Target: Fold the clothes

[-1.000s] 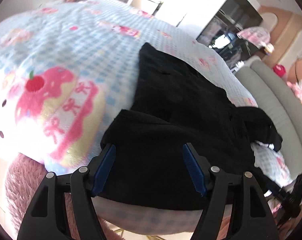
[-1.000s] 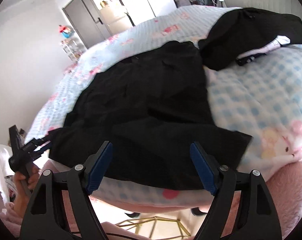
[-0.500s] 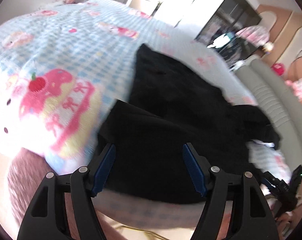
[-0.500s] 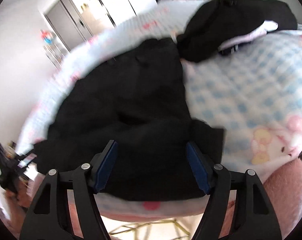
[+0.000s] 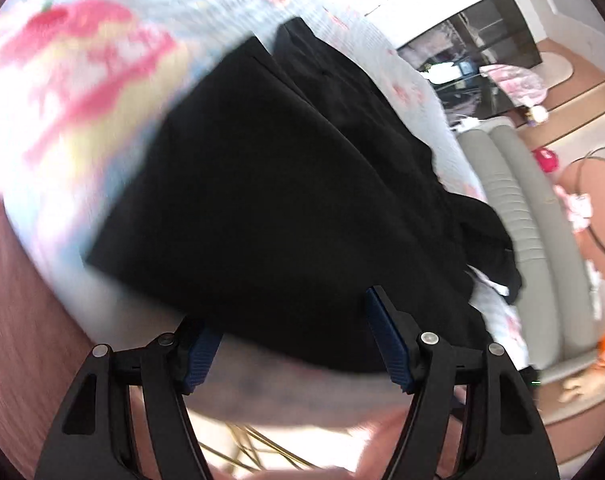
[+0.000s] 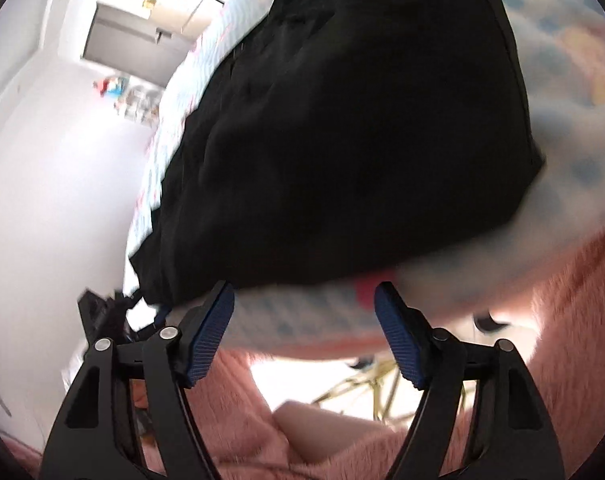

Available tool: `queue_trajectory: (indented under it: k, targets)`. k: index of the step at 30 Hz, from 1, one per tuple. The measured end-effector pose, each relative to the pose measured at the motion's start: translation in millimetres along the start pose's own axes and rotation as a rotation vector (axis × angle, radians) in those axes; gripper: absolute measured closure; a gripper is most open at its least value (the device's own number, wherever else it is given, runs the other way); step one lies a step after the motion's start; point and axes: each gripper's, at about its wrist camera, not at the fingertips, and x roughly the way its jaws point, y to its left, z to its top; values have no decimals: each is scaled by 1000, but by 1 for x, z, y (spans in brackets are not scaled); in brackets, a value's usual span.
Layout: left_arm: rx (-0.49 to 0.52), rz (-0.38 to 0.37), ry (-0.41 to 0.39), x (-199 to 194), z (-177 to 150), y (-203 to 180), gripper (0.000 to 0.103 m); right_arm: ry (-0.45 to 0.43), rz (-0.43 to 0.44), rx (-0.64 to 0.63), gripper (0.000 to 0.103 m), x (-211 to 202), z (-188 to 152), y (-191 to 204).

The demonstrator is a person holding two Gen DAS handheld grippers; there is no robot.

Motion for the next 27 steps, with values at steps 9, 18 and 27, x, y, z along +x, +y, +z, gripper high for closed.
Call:
queue_trajectory:
  k: [9,18,27]
  targets:
    - [14,-106,-55,7,5,-1,29,-156,56,-22,28,6,28,-2]
    - [74,-126,-93,18,16,-15,57,-204,7,-92,57,8,20,14]
    - [31,-142,-51,33,20,-10,51,-218,29,41,54,3,21,-22]
